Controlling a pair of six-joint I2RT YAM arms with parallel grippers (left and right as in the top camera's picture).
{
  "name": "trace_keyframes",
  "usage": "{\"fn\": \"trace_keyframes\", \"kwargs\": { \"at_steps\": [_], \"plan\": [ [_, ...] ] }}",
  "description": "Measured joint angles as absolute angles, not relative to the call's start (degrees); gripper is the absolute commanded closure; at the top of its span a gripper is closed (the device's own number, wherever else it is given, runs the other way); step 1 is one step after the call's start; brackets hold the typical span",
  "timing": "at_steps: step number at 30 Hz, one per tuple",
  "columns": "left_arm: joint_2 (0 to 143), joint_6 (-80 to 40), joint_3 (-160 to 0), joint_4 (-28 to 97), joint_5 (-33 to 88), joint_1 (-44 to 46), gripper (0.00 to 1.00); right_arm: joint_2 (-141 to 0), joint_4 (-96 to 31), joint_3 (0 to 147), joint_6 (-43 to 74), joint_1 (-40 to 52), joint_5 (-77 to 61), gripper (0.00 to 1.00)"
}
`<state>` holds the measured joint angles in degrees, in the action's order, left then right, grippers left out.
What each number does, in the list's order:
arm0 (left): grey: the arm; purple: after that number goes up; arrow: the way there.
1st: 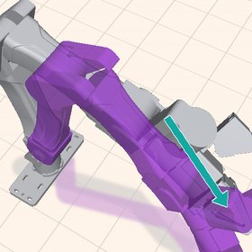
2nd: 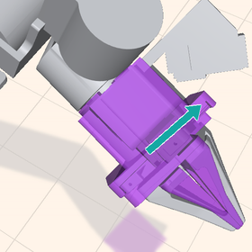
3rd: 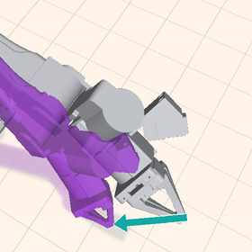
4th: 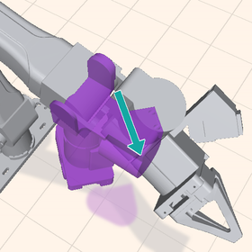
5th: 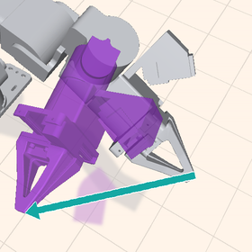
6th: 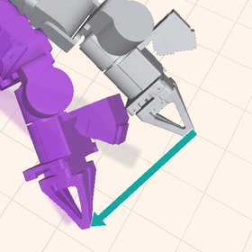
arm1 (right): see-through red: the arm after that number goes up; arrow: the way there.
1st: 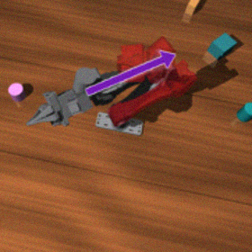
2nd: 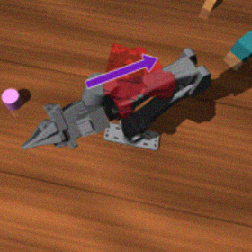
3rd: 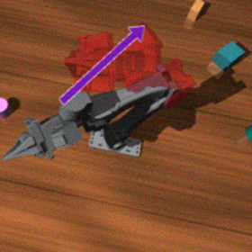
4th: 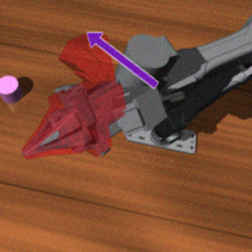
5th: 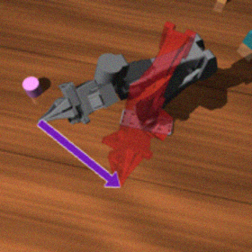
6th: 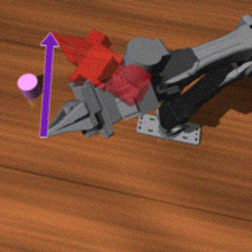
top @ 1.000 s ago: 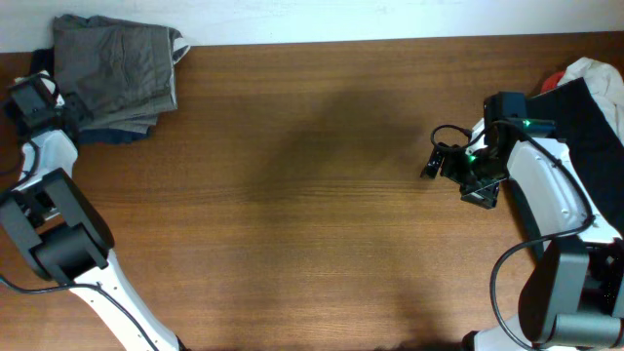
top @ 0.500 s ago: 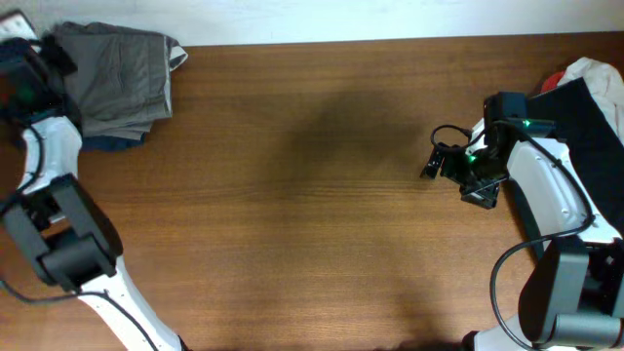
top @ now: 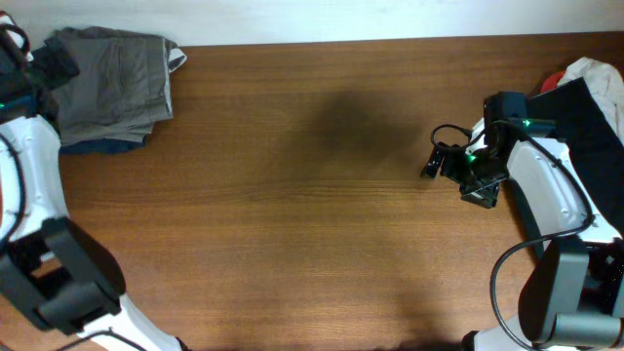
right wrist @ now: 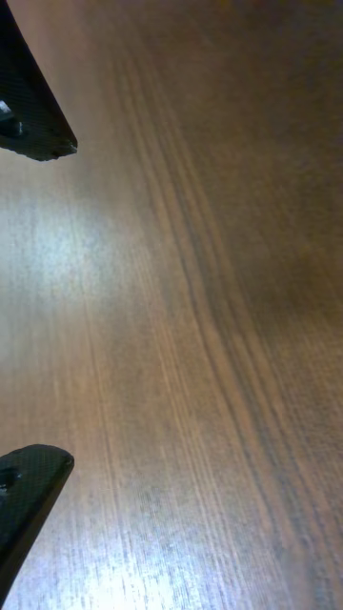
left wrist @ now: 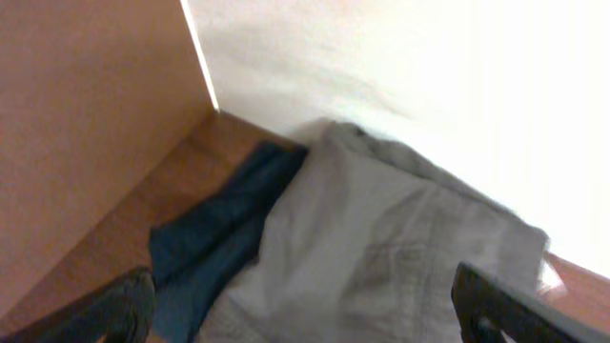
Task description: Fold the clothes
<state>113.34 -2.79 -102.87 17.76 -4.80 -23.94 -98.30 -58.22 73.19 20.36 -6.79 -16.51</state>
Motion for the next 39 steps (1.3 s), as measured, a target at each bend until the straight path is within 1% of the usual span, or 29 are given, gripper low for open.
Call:
{"fn": "trace_keyframes", "kwargs": {
  "at_steps": [3, 4, 5, 8, 11, 12, 14, 16, 17, 18, 20, 21, 25, 26, 27, 28, 30, 31, 32, 33, 35, 38, 39],
  "plan": [
    [104.8, -5.8, -102.8, 35.2, 9.0, -23.9, 0.01, -98.3, -58.0, 73.2, 20.3, -6.8, -16.5, 0.01],
    [101.8, -7.0, -102.6, 40.4, 11.9, -23.8, 0.01, -98.3, -58.1, 73.2, 20.4, -6.8, -16.5, 0.01],
    [96.6, -8.2, -102.5, 47.9, 15.8, -23.6, 0.01, -98.3, -58.2, 73.2, 20.4, -6.8, -16.5, 0.01],
    [86.3, -9.4, -102.7, 63.0, 19.0, -22.9, 0.01, -98.4, -58.0, 73.2, 20.4, -6.8, -16.5, 0.02],
    [83.5, -9.7, -102.6, 77.3, 19.7, -20.6, 0.01, -98.4, -58.2, 73.2, 20.3, -6.8, -16.5, 0.02],
    [83.4, -9.7, -102.4, 80.1, 19.7, -19.3, 0.01, -98.4, -58.2, 73.2, 20.3, -6.8, -16.5, 0.01],
    [80.3, -9.7, -101.8, 82.0, 19.7, -16.5, 0.01, -98.4, -58.2, 73.2, 20.3, -6.8, -16.5, 0.01],
    [73.7, -9.7, -101.0, 83.4, 20.0, -13.4, 0.01, -98.4, -58.2, 73.2, 20.3, -6.8, -16.5, 0.02],
    [67.9, -9.7, -101.0, 87.5, 20.6, -12.2, 0.01, -98.4, -58.3, 73.2, 20.3, -6.8, -16.5, 0.01],
    [64.4, -9.7, -101.2, 91.2, 21.1, -11.9, 0.01, -98.4, -58.3, 73.2, 20.3, -6.8, -16.5, 0.01],
    [62.7, -9.7, -101.0, 96.1, 21.1, -11.9, 0.01, -98.4, -58.2, 73.2, 20.3, -6.8, -16.5, 0.01],
    [61.9, -9.7, -100.9, 96.5, 20.8, -11.9, 0.01, -98.4, -58.2, 73.2, 20.3, -6.8, -16.5, 0.01],
    [58.0, -9.7, -100.9, 96.6, 19.9, -11.7, 0.01, -98.4, -58.2, 73.2, 20.3, -6.8, -16.5, 0.01],
    [57.3, -9.7, -99.9, 94.5, 19.3, -10.7, 0.01, -98.4, -58.2, 73.2, 20.3, -6.8, -16.5, 0.01],
    [55.3, -9.7, -96.6, 88.6, 18.6, -7.8, 0.01, -98.4, -58.3, 73.2, 20.4, -6.8, -16.5, 0.01],
    [51.2, -9.7, -89.7, 79.2, 17.8, -4.6, 0.01, -98.4, -58.2, 73.2, 20.3, -6.8, -16.4, 0.01],
    [42.2, -9.7, -75.0, 62.4, 17.1, -2.8, 0.01, -98.4, -58.2, 73.2, 20.3, -6.8, -16.3, 0.01],
    [39.7, -9.7, -70.9, 59.9, 16.9, -2.6, 0.01, -98.4, -58.1, 73.2, 20.3, -6.8, -16.4, 0.01],
    [33.1, -9.7, -60.7, 53.9, 16.7, -2.6, 0.01, -98.4, -58.2, 73.2, 20.3, -6.8, -16.3, 0.01],
    [28.6, -9.7, -53.2, 52.1, 16.1, -2.6, 0.01, -98.4, -58.1, 73.2, 20.3, -6.8, -16.3, 0.01],
    [23.7, -9.7, -44.4, 47.5, 13.0, -2.3, 0.01, -98.4, -58.2, 73.2, 20.4, -6.8, -16.3, 0.01],
    [12.8, -9.7, -28.7, 29.4, 6.1, -2.3, 0.01, -98.4, -58.1, 73.2, 20.3, -6.8, -16.3, 0.01],
    [8.6, -9.7, -24.2, 25.8, 5.0, -2.3, 0.01, -98.4, -58.1, 73.2, 20.3, -6.8, -16.3, 0.01]
  ]
}}
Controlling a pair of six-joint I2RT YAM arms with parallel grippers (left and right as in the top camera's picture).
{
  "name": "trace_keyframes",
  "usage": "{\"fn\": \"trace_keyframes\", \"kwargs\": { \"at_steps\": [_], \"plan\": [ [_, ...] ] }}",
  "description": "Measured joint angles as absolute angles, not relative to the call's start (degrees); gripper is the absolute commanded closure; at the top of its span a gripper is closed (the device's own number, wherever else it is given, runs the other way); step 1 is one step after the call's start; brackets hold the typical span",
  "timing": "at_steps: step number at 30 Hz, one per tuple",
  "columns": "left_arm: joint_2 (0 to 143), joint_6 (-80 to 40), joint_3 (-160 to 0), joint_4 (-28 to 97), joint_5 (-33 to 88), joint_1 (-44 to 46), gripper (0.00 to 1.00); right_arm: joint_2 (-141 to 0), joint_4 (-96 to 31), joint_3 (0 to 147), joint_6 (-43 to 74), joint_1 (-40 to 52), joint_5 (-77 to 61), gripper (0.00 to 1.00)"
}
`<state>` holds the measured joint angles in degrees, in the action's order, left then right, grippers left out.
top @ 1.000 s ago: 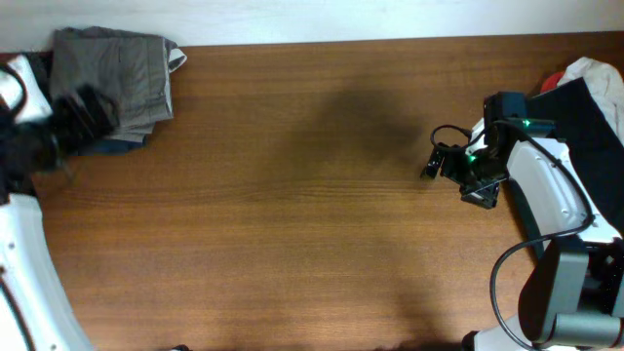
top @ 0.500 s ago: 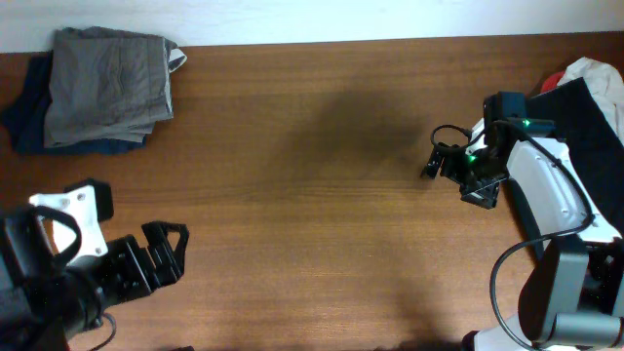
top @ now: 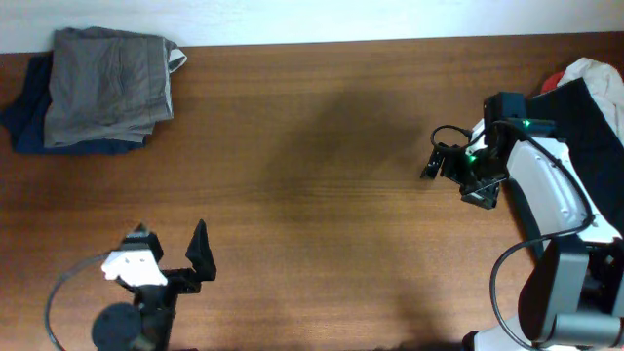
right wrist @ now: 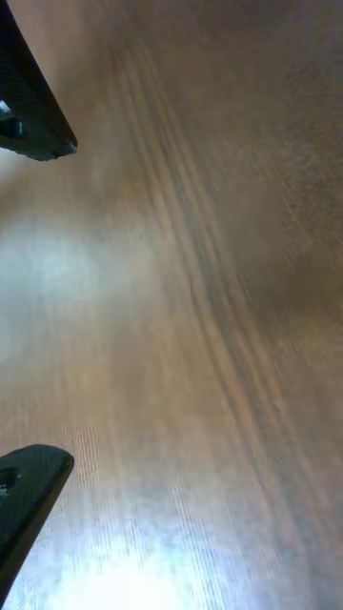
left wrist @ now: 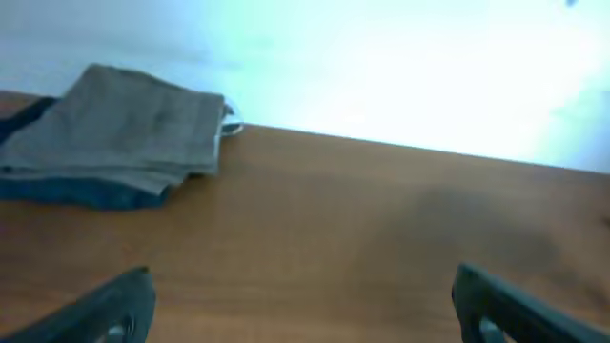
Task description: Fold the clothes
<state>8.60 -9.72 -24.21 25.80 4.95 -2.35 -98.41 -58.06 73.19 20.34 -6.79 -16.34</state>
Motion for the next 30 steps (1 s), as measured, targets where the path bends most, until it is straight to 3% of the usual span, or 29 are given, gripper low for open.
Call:
{"fn": "trace_keyframes", "kwargs": {
  "at_steps": [3, 7, 27, 30],
  "plan": [
    [0.8, -7.0, -13.3, 12.5, 4.0, -2.3, 0.01, -98.4, -58.3, 73.2, 20.3, -6.8, -16.3, 0.01],
    [0.7, -4.3, -3.7, 1.4, 3.9, -2.3, 0.01, -98.4, -58.2, 73.2, 20.3, -6.8, -16.3, 0.02],
    [0.7, 0.0, -0.7, 4.0, 3.6, -2.3, 0.01, -97.5, -58.2, 73.2, 20.3, -6.8, -16.3, 0.01],
    [0.7, 0.0, -0.7, 4.0, 3.6, -2.3, 0.01, -81.7, -58.3, 72.9, 20.3, -6.8, -16.3, 0.02]
  ]
}}
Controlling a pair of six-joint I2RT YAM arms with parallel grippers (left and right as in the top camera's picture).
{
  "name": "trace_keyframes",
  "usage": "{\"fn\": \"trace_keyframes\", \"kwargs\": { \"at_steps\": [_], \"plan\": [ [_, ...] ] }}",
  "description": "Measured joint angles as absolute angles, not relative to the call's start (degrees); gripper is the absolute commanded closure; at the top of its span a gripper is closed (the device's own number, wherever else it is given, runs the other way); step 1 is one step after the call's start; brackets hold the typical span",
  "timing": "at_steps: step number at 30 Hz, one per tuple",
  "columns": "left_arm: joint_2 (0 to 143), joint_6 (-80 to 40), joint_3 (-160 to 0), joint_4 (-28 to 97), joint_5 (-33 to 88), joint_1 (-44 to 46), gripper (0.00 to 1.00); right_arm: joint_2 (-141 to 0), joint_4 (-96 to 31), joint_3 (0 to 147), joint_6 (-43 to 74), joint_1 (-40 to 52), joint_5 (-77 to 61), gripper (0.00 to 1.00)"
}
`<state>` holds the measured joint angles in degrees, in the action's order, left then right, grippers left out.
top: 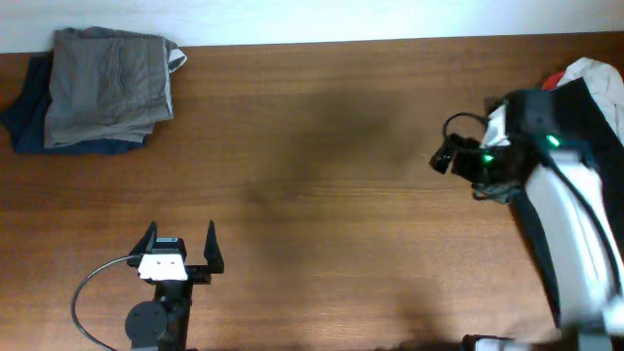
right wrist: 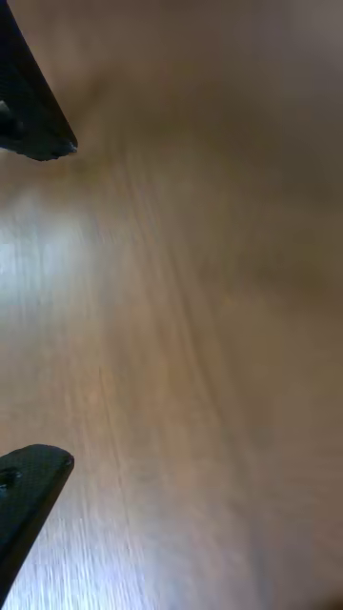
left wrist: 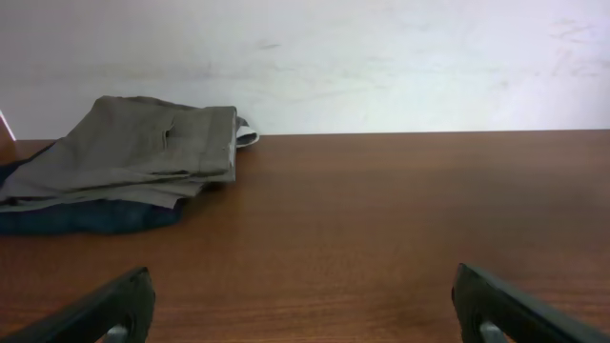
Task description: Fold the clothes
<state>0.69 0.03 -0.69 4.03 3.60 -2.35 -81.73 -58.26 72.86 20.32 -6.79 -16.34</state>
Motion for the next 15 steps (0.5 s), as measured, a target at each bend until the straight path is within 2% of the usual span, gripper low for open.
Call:
{"fn": "trace_keyframes", "kwargs": {
  "at_steps": [3, 7, 8, 10, 12, 15],
  "plan": [
    [0.6, 0.1, -0.7, 4.0, 3.6, -2.3, 0.01, -57.4, -58.4, 72.9, 19.1, -6.8, -12.5, 0.01],
    [0.6, 0.1, -0.7, 4.1, 3.6, -2.3, 0.01, -33.2, -59.8, 70.1, 16.3, -6.8, -9.5, 0.02],
    [0.6, 0.1, -0.7, 4.0, 3.6, -2.3, 0.01, -28.6, -57.7, 67.9, 15.1, -6.8, -9.1, 0.01],
    [0.6, 0.1, -0.7, 4.0, 3.6, -2.3, 0.01, -19.1, -52.5, 54.2, 13.5, -5.8, -8.8, 0.01],
    [0.6, 0.1, -0.7, 4.0, 3.6, -2.3, 0.01, -11.2, -37.1, 39.9, 13.1, -2.5, -8.6, 0.01],
    [0.6, 0.1, -0.7, 4.1, 3.6, -2.3, 0.01, -7.7, -15.3, 20.5, 13.0, -1.4, -8.6, 0.01]
  ]
}}
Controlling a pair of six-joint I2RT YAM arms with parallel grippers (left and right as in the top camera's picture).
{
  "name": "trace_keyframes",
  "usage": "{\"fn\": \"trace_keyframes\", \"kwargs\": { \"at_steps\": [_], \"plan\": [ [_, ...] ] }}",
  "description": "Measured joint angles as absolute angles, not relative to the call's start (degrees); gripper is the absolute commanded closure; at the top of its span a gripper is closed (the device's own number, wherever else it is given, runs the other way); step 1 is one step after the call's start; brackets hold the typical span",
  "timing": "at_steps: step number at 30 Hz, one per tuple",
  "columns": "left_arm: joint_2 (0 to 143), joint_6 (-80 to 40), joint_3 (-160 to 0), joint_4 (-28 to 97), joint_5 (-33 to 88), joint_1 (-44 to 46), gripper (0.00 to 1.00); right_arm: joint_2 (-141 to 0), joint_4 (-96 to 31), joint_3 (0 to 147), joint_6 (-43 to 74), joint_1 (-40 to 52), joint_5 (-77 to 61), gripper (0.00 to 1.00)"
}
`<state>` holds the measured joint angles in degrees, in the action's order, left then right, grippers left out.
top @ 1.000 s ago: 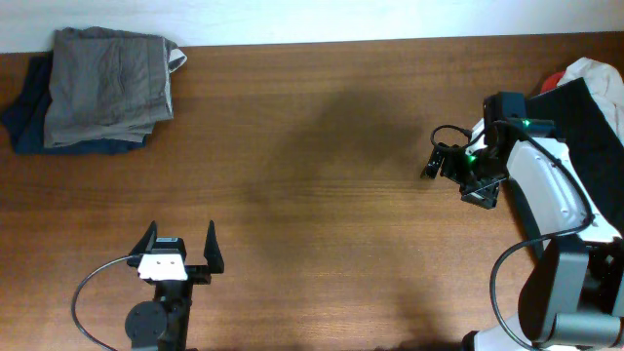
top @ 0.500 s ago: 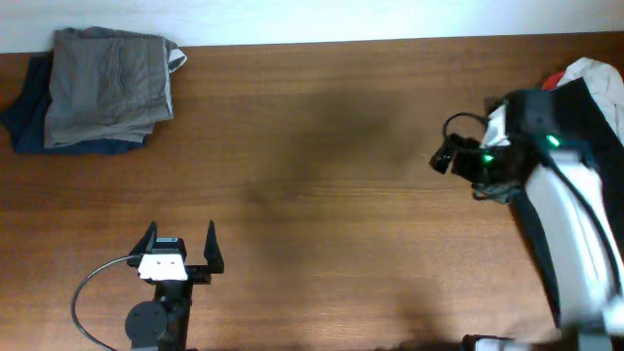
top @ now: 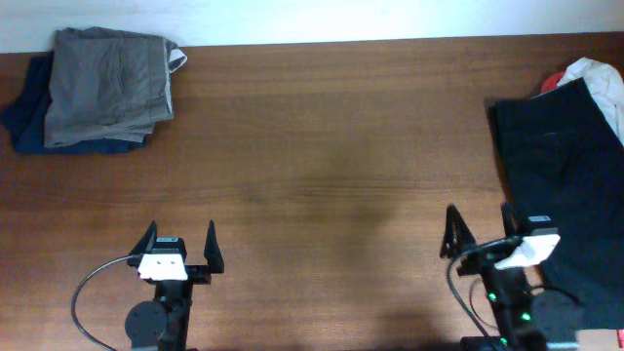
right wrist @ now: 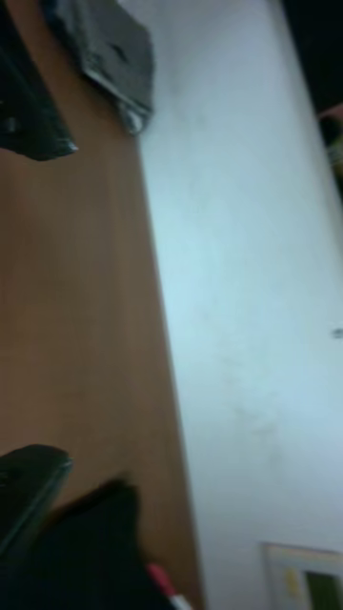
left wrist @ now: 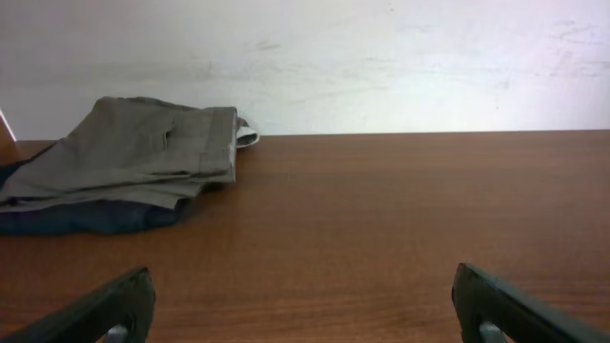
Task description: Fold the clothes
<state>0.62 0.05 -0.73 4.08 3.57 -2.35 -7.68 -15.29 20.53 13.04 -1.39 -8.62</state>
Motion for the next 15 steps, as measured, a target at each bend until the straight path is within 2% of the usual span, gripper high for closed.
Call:
{"fn": "trace_keyframes", "kwargs": {
  "at_steps": [4, 10, 15],
  "plan": [
    [0.6, 0.1, -0.7, 4.1, 3.6, -2.3, 0.01, -1.3, -6.8, 7.9, 12.8, -1.4, -8.6, 0.01],
    [0.6, 0.1, -0.7, 4.1, 3.6, -2.3, 0.01, -0.9, -5.7, 6.1, 3.4, -1.3, -9.9, 0.01],
    [0.6, 0.1, -0.7, 4.1, 3.6, -2.3, 0.01, -0.8, 0.5, 0.6, 1.7, -1.2, -9.7, 0.01]
  ]
}}
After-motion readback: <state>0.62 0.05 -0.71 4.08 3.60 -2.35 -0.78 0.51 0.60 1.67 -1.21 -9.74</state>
